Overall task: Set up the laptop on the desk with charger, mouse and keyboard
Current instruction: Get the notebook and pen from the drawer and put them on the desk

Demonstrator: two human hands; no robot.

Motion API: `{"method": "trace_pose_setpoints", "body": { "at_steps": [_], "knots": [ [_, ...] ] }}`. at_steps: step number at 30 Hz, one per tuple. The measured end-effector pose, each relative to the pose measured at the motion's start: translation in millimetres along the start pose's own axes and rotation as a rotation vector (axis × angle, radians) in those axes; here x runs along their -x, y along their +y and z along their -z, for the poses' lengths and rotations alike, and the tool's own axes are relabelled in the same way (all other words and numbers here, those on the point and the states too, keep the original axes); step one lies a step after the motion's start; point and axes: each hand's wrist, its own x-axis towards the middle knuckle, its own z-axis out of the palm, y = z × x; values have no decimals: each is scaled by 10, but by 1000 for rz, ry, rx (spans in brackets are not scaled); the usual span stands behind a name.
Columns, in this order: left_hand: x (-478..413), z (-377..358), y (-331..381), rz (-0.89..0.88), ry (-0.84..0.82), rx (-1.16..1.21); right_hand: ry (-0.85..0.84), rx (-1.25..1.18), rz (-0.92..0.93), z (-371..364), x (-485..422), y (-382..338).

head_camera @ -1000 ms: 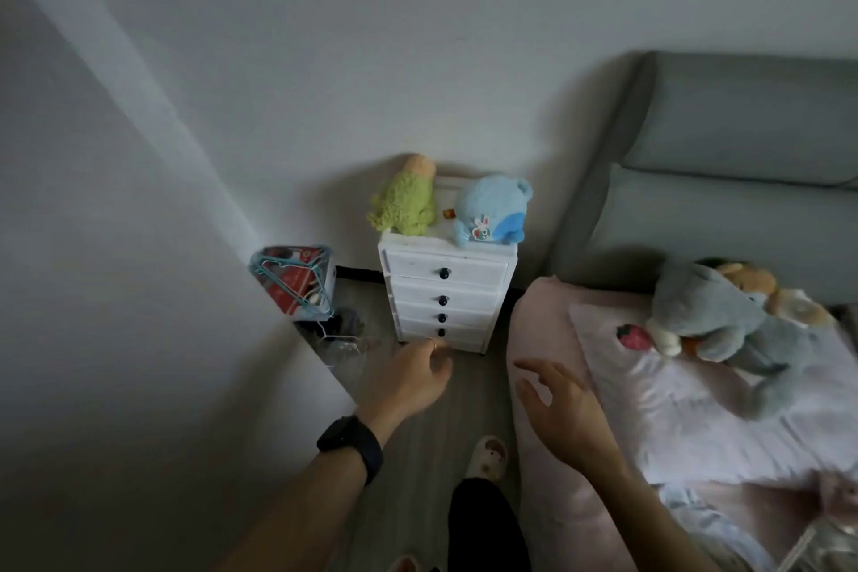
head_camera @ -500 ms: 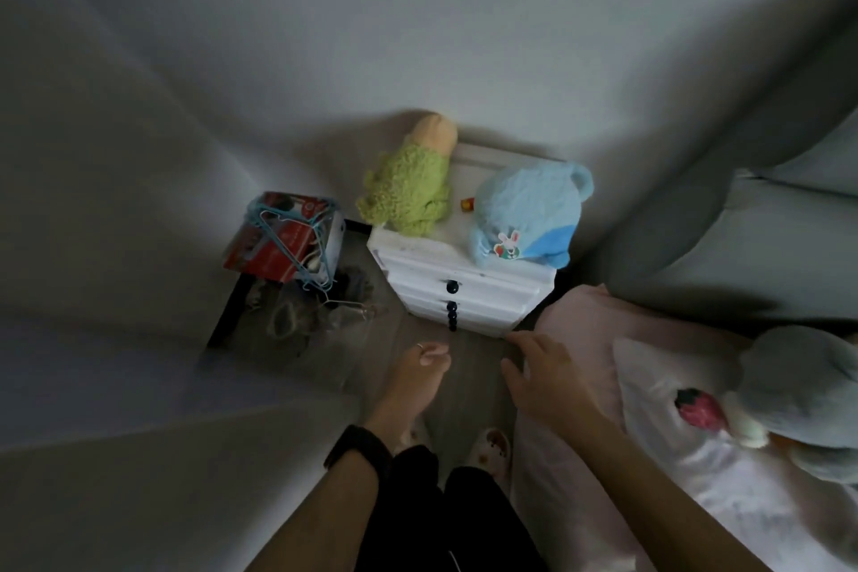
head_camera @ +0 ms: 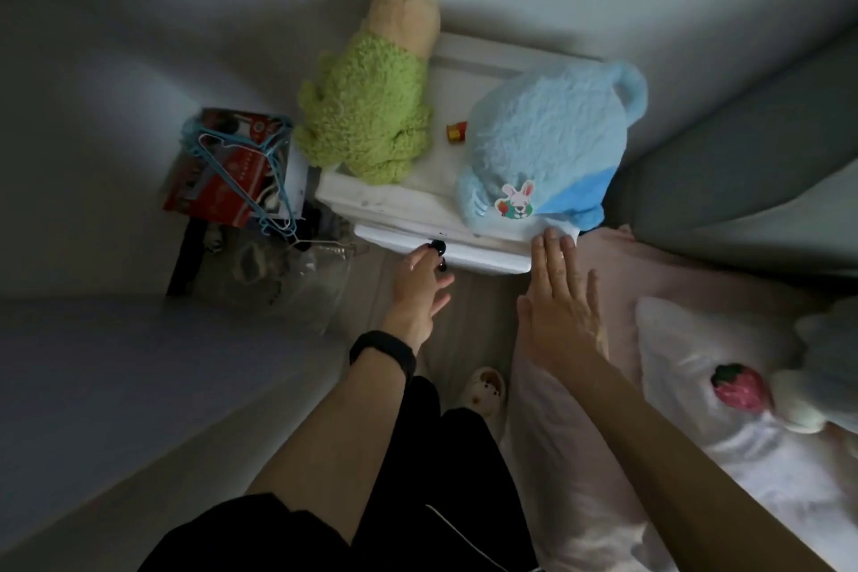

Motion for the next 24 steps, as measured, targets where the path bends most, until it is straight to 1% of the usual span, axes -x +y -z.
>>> {"method": "trace_pose_setpoints", "body": {
  "at_steps": [3,5,7,10,14,19,22,24],
  "knots": [
    [-182,-72,24,29,24,106,-18,-35,-30,-72,5,-15],
    [-244,-96,3,18,21,116,-47,-53,-43,-71,25,-2],
    [-249,-100,-51,-11,13,94,-80,-58,-37,-39,34,14],
    [-177,-72,-175,-49,77,26,-119,-74,-49,15,13,24],
    [-108,23,-300,-67,117,-26,-147,-67,-69,85,-21,2],
    [86,217,-584,-39,141,-12,-218,-61,-60,145,-15,26],
    [160,404,-779,-19,155,19,-171,-3,-69,147,5,-76],
    [182,512,-897,-11,148,40,-255,-15,-84,160,-18,-137]
  ]
}}
